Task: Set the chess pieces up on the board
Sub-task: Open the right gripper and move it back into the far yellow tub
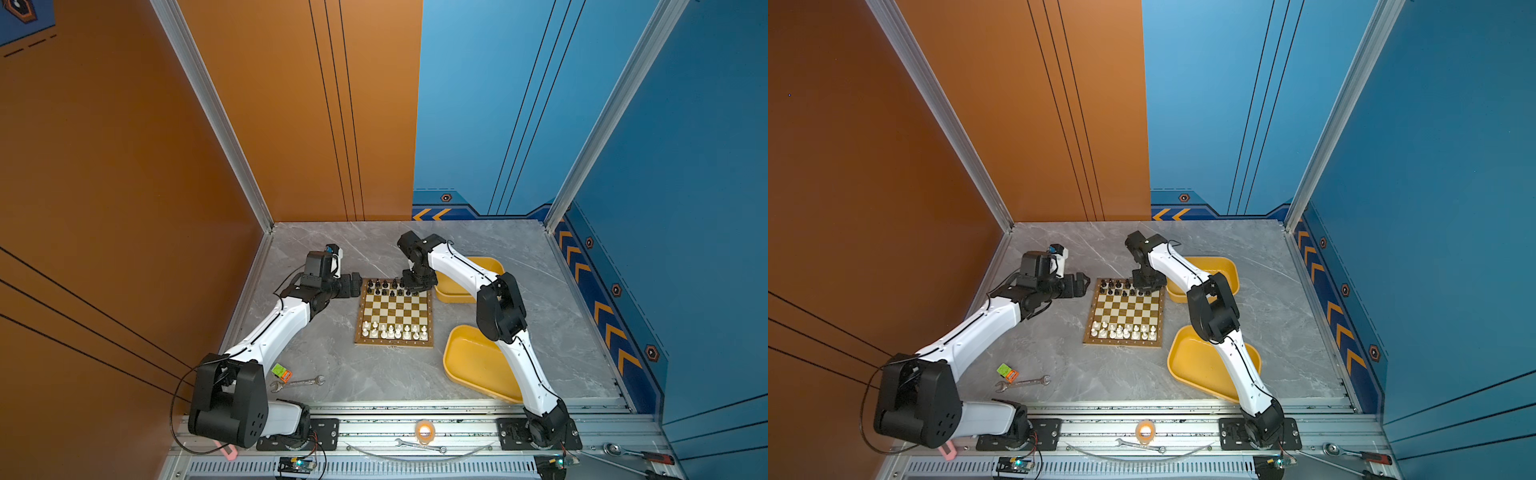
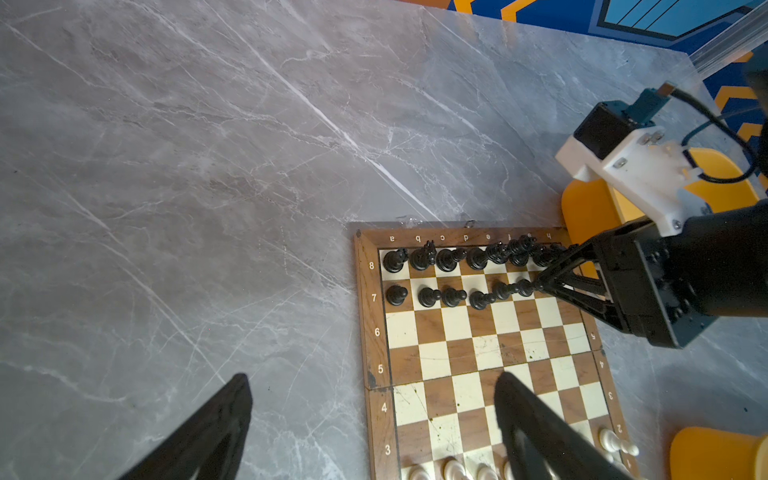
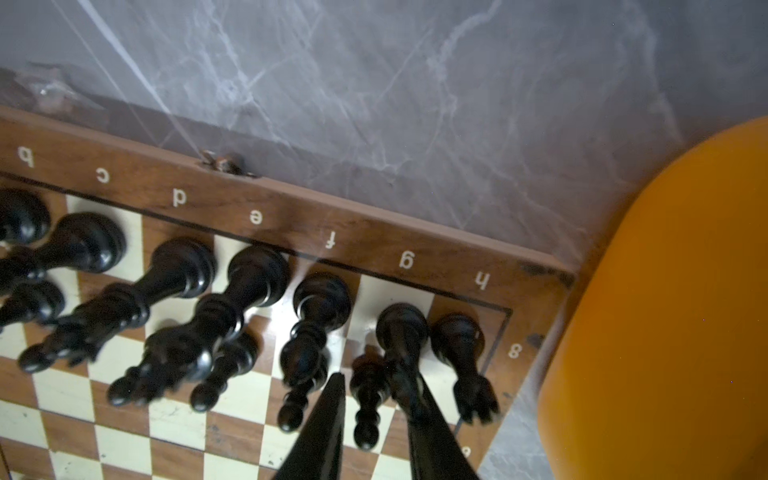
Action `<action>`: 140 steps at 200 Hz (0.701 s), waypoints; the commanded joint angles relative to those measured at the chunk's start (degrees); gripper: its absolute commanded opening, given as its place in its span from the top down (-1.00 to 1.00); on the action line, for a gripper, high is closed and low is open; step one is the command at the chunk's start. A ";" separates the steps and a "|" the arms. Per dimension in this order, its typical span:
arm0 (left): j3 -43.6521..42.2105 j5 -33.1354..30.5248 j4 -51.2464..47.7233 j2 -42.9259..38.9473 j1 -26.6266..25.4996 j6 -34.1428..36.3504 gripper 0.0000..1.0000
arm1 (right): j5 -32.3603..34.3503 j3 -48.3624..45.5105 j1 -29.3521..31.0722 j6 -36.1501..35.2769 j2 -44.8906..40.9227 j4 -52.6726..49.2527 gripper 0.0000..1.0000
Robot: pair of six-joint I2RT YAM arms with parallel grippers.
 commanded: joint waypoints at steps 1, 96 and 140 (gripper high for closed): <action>1.82 1.35 0.42 0.38 0.37 -1.07 -0.84 | -0.98 1.88 -0.39 0.64 -2.65 -2.48 0.42; 5.75 0.10 0.79 3.98 -1.73 -2.54 -0.85 | 0.58 3.67 -7.67 -0.59 -10.23 -3.84 0.41; 11.35 -2.91 2.06 9.05 -5.58 -4.39 -0.84 | 3.85 -7.31 -14.51 -3.21 -11.19 -1.77 0.46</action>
